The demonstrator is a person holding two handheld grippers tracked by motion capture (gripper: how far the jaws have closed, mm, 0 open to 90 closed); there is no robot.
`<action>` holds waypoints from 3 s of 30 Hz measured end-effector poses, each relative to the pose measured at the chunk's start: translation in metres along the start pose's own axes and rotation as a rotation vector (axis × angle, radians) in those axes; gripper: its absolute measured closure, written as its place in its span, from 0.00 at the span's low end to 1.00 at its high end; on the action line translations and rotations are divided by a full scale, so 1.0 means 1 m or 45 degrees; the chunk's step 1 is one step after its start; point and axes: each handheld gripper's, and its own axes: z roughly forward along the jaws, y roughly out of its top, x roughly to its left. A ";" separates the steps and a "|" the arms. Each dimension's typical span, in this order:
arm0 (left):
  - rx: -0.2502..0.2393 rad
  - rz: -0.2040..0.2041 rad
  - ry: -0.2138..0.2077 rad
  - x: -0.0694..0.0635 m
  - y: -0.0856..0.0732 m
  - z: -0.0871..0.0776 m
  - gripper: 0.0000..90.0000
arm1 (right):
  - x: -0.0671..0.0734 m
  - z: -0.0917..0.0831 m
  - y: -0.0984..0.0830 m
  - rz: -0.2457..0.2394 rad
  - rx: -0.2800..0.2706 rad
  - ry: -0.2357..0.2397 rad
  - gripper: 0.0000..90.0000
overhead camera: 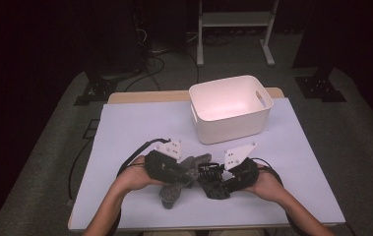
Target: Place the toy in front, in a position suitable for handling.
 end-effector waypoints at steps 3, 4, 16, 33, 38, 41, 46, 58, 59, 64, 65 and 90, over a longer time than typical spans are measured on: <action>-0.002 0.008 -0.010 0.001 0.004 0.001 0.87 | 0.002 0.000 0.000 -0.005 -0.002 -0.007 0.62; -0.003 0.009 -0.014 0.001 0.006 0.000 0.87 | 0.002 0.000 0.000 -0.002 -0.003 -0.008 0.62; -0.020 0.128 -0.025 -0.008 0.050 -0.002 0.87 | 0.004 0.006 0.004 -0.023 -0.008 -0.007 0.62; -0.003 0.025 -0.027 0.004 0.020 0.002 0.87 | 0.002 -0.006 -0.010 0.025 -0.067 -0.016 0.62; 0.001 0.056 -0.020 0.002 0.029 -0.004 0.87 | 0.003 -0.001 -0.005 0.007 -0.060 -0.010 0.62; -0.003 0.062 0.001 0.000 0.032 -0.011 0.87 | 0.003 0.004 0.001 0.001 -0.072 -0.001 0.62; -0.012 0.073 0.044 -0.003 0.032 -0.027 0.87 | 0.001 0.018 0.016 -0.019 -0.101 0.016 0.62; -0.056 0.081 0.003 -0.005 0.033 -0.018 0.86 | -0.003 0.011 0.026 -0.001 -0.038 0.064 0.57; -0.049 0.088 -0.002 -0.005 0.035 -0.017 0.86 | -0.004 0.007 0.028 0.002 -0.040 0.068 0.58; -0.049 0.085 -0.025 -0.004 0.037 -0.015 0.86 | -0.002 -0.002 0.029 -0.009 0.004 0.061 0.63; -0.054 0.074 -0.030 -0.003 0.035 -0.016 0.86 | -0.002 -0.004 0.028 -0.010 0.004 0.060 0.63; 0.119 0.013 -0.106 0.005 0.013 0.051 0.85 | -0.002 -0.041 -0.021 0.078 0.050 0.026 0.62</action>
